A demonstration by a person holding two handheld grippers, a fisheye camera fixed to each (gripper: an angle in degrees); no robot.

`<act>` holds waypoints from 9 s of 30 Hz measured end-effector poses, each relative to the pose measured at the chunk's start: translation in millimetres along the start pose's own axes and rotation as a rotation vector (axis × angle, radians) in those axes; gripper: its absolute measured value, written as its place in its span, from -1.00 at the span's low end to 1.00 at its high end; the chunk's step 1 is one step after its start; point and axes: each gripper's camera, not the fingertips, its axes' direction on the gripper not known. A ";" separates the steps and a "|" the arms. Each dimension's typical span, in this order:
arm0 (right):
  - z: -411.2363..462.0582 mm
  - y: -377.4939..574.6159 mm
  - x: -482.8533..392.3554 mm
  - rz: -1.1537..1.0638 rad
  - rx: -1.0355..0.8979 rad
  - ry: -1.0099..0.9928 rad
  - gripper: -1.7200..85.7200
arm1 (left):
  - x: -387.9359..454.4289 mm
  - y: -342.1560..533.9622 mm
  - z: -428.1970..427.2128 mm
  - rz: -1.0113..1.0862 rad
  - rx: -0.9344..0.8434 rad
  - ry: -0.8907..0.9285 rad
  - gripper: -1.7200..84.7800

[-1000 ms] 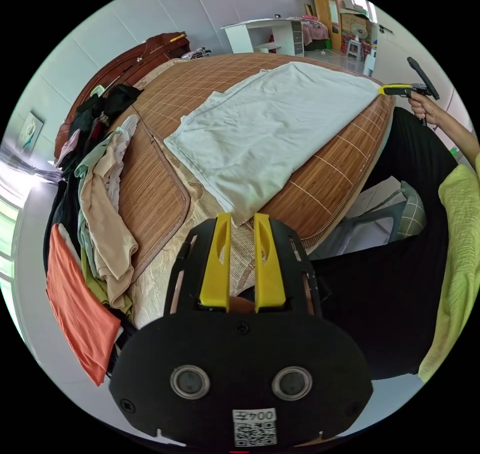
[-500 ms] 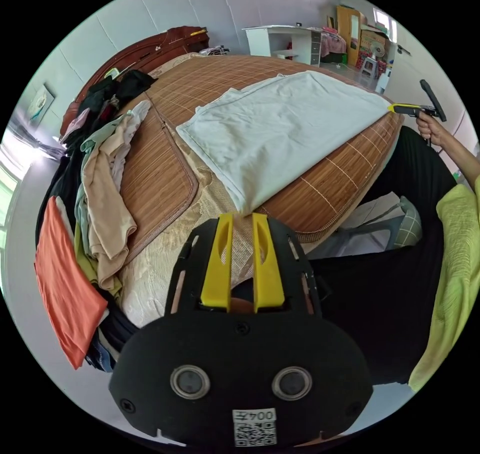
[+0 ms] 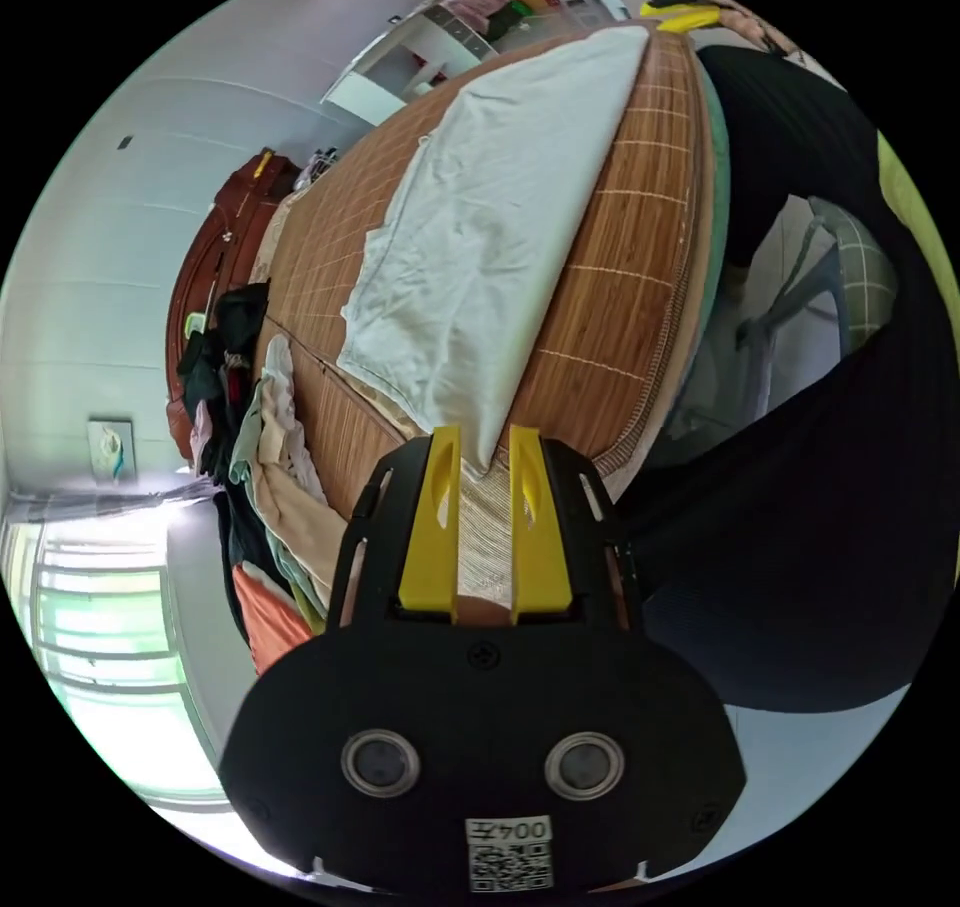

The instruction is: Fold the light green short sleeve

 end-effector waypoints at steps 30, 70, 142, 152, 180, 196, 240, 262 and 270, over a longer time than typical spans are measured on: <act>45.6 -29.4 -69.7 -0.057 -0.060 0.128 -0.96 | -4.6 1.3 -20.4 -0.043 -0.013 0.091 -0.94; 232.0 57.8 -253.4 -0.936 -0.156 0.798 -0.97 | -34.6 1.4 7.8 -0.561 0.122 0.262 -0.93; 175.8 -259.2 76.7 0.036 -0.493 -0.211 -0.50 | 28.7 -415.1 -199.8 -0.266 0.499 0.159 -0.91; 267.0 -338.9 53.1 0.070 -0.577 -0.148 -0.64 | -20.3 -352.5 -190.2 -0.364 0.546 0.225 -0.91; 369.7 -202.0 -415.5 -0.538 -0.592 0.140 -0.90 | -122.7 97.9 -95.2 -1.155 0.604 0.329 -0.92; 485.0 -71.1 -542.4 -0.676 -0.550 0.431 -0.90 | -129.4 300.0 62.2 -1.708 0.609 0.774 -0.92; 191.2 169.5 -526.5 -1.228 -0.201 0.418 -0.82 | -85.0 180.4 47.4 -1.221 0.367 0.206 -0.95; 191.5 340.7 -439.4 -1.392 -0.203 0.576 -0.81 | -34.8 108.1 73.6 -1.188 0.258 0.299 -0.94; 198.8 349.2 -434.6 -1.422 -0.192 0.563 -0.81 | -26.7 96.5 68.3 -1.183 0.254 0.289 -0.94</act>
